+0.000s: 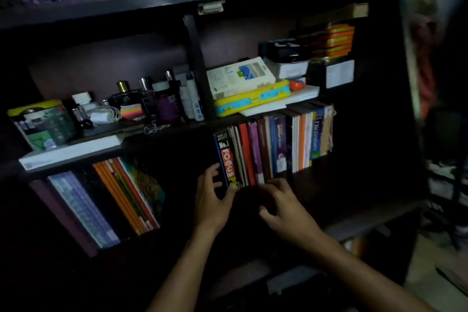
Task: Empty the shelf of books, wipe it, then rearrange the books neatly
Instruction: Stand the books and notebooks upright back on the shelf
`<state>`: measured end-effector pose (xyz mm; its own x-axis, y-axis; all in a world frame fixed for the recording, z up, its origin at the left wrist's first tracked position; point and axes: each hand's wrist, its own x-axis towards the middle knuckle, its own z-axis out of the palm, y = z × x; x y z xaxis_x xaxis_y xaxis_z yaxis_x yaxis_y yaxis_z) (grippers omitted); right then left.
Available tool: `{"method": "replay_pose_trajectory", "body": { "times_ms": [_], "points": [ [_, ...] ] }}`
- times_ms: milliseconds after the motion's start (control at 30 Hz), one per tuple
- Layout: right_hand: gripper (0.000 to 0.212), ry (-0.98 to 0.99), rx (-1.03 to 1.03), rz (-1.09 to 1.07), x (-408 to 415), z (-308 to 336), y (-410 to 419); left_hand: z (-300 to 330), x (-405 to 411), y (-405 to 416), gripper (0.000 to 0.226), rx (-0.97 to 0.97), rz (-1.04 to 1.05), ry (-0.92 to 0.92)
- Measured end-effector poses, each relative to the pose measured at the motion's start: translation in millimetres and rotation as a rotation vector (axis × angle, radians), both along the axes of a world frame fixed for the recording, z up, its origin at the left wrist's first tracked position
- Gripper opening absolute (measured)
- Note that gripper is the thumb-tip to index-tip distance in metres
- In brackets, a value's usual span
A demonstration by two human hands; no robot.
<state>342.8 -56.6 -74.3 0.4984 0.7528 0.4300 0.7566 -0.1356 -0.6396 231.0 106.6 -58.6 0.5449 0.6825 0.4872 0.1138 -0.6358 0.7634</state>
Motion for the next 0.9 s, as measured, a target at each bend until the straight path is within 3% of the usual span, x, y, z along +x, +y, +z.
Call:
{"method": "replay_pose_trajectory", "body": {
  "times_ms": [100,233,367,467,533,600,700,800,900],
  "points": [
    [0.049,-0.006,-0.046,-0.046,-9.6,7.8,-74.7,14.2,4.1,-73.5,0.034,-0.031,-0.174,0.12],
    [0.052,0.003,-0.151,-0.209,-10.2,15.0,-210.6,19.9,24.4,-198.7,0.029,-0.061,-0.474,0.327],
    [0.065,-0.018,-0.302,-0.448,-4.4,16.9,-327.6,12.5,51.8,-297.8,0.041,0.021,-0.651,0.498],
    [0.069,-0.025,-0.578,-0.725,7.4,4.5,-415.8,-5.6,69.7,-359.8,0.055,0.179,-0.663,0.633],
    [0.073,0.08,-0.734,-0.83,11.9,-12.2,-458.5,-26.9,76.7,-386.2,0.073,0.16,-0.629,0.773],
    [0.078,0.16,-0.834,-0.841,7.8,-29.6,-474.0,-50.6,76.1,-401.2,0.087,-0.003,-0.668,0.873],
    [0.071,0.081,-0.84,-0.895,-0.3,-52.6,-467.9,-80.3,70.8,-417.4,0.089,-0.424,-0.778,0.76],
    [0.065,0.068,-0.746,-0.894,-5.1,-52.3,-449.6,-88.8,65.4,-423.5,0.064,-0.791,-0.714,0.553],
    [0.061,0.158,-0.629,-0.821,-7.2,-50.1,-430.7,-83.4,58.9,-418.4,0.034,-1.018,-0.658,0.428]
  ]
}}
